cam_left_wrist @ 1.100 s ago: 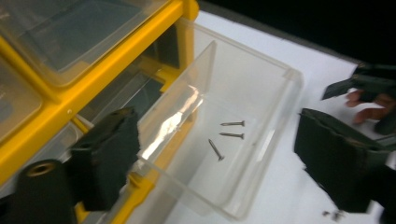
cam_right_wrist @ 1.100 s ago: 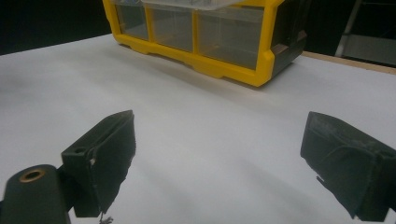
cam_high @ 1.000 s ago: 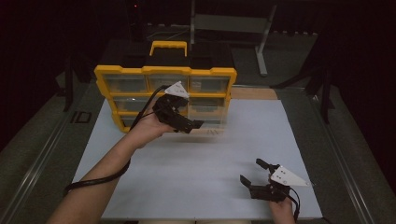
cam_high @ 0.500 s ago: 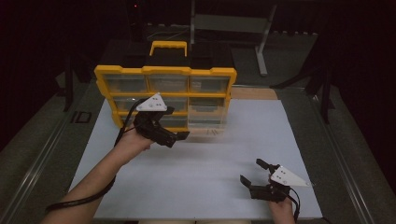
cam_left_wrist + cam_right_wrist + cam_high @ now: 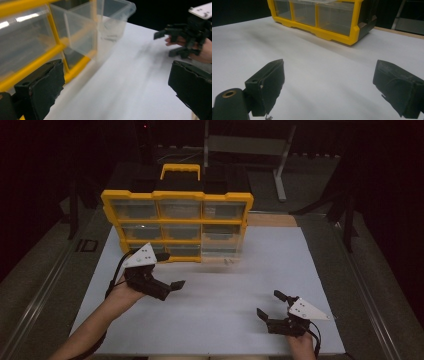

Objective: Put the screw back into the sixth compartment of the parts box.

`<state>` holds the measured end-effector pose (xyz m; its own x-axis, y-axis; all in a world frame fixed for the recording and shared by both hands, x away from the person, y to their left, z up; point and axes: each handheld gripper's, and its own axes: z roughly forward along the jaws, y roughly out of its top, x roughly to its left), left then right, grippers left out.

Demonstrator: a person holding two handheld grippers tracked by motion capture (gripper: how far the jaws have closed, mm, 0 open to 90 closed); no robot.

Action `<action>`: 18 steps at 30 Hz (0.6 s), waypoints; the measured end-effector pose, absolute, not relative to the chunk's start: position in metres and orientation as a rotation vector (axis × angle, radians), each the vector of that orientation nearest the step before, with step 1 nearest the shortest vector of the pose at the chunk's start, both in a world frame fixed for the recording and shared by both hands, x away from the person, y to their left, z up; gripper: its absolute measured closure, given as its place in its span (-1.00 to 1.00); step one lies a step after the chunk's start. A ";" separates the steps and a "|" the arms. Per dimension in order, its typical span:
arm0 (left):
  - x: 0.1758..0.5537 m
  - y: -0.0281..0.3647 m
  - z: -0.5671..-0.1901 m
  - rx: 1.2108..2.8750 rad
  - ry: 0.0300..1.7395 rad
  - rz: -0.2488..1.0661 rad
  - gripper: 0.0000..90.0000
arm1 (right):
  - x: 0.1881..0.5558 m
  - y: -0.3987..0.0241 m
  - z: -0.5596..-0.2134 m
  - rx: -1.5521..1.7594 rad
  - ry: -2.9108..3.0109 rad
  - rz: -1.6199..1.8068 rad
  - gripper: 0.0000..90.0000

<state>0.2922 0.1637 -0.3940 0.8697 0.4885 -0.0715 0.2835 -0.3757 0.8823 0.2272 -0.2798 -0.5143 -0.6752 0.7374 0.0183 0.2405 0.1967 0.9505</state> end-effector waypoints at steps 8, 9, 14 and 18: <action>0.277 0.182 -0.430 1.988 0.606 0.267 -0.97 | 0.227 -0.279 -0.515 0.910 2.036 1.487 -0.76; 0.275 0.185 -0.434 1.987 0.614 0.271 -0.97 | 0.227 -0.279 -0.515 0.910 2.036 1.488 -0.76; 0.264 0.196 -0.457 1.990 0.632 0.286 -0.97 | 0.227 -0.279 -0.515 0.913 2.034 1.487 -0.76; 0.257 0.204 -0.467 1.974 0.637 0.290 -0.97 | 0.227 -0.279 -0.515 0.911 2.036 1.486 -0.76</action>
